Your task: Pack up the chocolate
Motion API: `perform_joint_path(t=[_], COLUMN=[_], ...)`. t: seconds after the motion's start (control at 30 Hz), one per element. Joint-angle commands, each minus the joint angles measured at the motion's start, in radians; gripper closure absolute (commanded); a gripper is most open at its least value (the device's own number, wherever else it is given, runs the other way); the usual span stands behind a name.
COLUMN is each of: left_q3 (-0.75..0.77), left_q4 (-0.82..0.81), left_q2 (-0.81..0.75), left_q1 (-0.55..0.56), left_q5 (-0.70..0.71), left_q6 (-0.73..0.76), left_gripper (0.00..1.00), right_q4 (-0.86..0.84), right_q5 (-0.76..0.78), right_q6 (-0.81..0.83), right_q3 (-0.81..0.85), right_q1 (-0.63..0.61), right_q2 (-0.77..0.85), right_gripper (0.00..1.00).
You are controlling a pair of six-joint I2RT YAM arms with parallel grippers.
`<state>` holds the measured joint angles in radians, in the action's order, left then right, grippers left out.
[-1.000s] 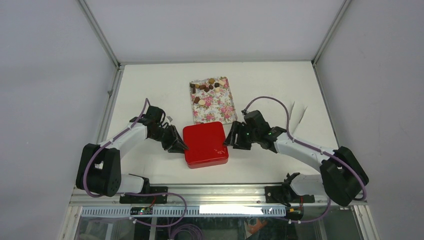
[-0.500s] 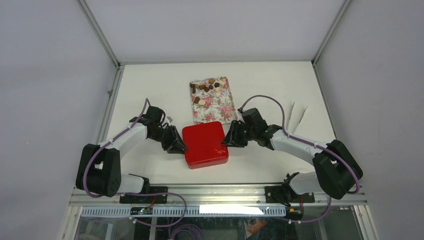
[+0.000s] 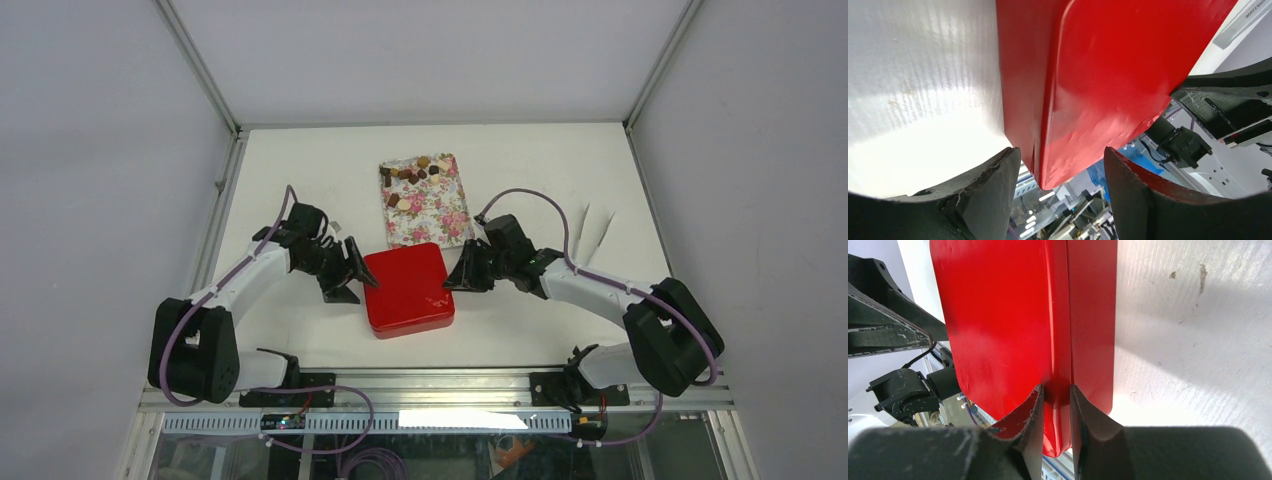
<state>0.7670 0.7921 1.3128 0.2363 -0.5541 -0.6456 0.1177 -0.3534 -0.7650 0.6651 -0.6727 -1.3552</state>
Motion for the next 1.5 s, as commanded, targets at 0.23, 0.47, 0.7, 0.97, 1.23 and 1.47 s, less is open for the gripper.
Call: perform_joint_path(t=[0.23, 0.47, 0.7, 0.97, 1.23, 1.47], left_q3=[0.121, 0.161, 0.156, 0.143, 0.132, 0.113], left_q4=[-0.066, -0.161, -0.228, -0.279, -0.271, -0.268], left_q2=[-0.054, 0.078, 0.164, 0.171, 0.134, 0.074], left_q1=[-0.007, -0.02, -0.038, -0.04, -0.04, -0.04], left_q5=[0.262, 0.173, 0.095, 0.055, -0.004, -0.058], left_q6=[-0.049, -0.046, -0.014, -0.016, -0.008, -0.025], left_gripper=[0.37, 0.39, 0.42, 0.51, 0.62, 0.63], right_q4=[0.007, 0.001, 0.005, 0.018, 0.021, 0.046], right_q5=[0.006, -0.005, -0.02, -0.03, -0.034, -0.035], right_q6=[0.056, 0.059, 0.07, 0.084, 0.086, 0.1], right_q3=[0.011, 0.01, 0.017, 0.032, 0.034, 0.043], right_q1=[-0.002, -0.002, -0.002, -0.003, -0.002, -0.004], right_q2=[-0.035, -0.044, -0.051, -0.063, -0.066, -0.037], right_gripper=[0.83, 0.83, 0.83, 0.83, 0.84, 0.84])
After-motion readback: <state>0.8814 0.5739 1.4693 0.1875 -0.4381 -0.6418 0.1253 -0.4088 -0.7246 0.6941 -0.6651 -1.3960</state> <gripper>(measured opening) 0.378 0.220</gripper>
